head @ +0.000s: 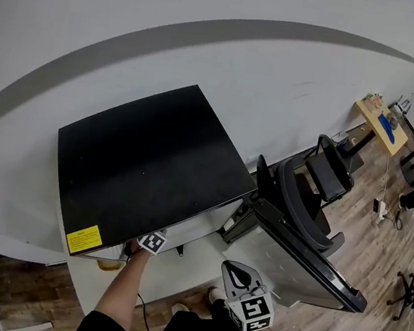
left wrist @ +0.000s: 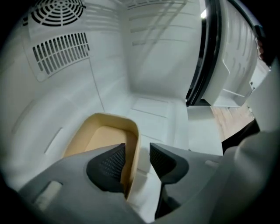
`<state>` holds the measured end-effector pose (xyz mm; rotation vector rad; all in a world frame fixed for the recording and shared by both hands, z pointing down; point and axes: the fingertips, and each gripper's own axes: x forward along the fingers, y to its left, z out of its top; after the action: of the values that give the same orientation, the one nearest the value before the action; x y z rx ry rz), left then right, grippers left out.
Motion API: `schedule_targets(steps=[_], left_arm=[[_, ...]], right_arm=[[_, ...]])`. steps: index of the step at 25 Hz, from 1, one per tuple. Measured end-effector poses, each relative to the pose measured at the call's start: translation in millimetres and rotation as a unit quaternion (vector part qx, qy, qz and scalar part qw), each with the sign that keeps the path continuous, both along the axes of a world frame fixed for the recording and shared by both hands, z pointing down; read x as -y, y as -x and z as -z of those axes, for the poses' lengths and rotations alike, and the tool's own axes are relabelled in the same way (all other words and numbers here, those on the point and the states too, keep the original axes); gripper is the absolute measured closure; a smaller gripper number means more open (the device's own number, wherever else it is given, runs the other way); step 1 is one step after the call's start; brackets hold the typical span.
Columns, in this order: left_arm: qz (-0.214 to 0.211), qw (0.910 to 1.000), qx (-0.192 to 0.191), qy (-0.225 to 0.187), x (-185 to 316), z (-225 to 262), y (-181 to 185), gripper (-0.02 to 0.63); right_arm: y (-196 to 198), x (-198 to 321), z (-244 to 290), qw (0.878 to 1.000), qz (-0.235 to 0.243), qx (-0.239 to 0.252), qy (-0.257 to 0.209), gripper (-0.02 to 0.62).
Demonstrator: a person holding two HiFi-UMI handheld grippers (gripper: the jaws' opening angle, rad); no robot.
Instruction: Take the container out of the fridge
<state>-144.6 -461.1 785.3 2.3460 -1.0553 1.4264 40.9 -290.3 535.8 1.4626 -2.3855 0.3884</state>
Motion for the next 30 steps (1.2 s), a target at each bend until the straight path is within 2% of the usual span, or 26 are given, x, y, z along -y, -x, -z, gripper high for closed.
schedule_targets(steps=[3, 7, 13, 19, 30], left_arm=[[-0.004, 1.0000, 0.000, 0.002, -0.2, 0.0, -0.8, 0.457], [-0.009, 0.9999, 0.001, 0.007, -0.1, -1.3, -1.5, 0.533], [-0.008, 0.9999, -0.006, 0.011, -1.0, -0.8, -2.5, 0.566], [0.016, 0.9983, -0.055, -0.004, -17.2, 16.2, -6.4, 0.577], [0.020, 0.9912, -0.125, -0.039, -73.4, 76.8, -25.7, 0.584]], right_arm=[[-0.7, -4.4, -3.0, 1.000, 0.001, 0.000, 0.005, 0.598], [-5.4, -12.2, -7.7, 1.000, 0.000, -0.006, 0.010, 0.598], [-13.7, -22.1, -8.8, 1.000, -0.003, -0.007, 0.010, 0.598], [-16.2, -29.0, -2.5, 1.000, 0.000, -0.001, -0.002, 0.599], [-6.2, -33.1, 4.3, 0.999, 0.014, 0.033, -0.020, 0.598]])
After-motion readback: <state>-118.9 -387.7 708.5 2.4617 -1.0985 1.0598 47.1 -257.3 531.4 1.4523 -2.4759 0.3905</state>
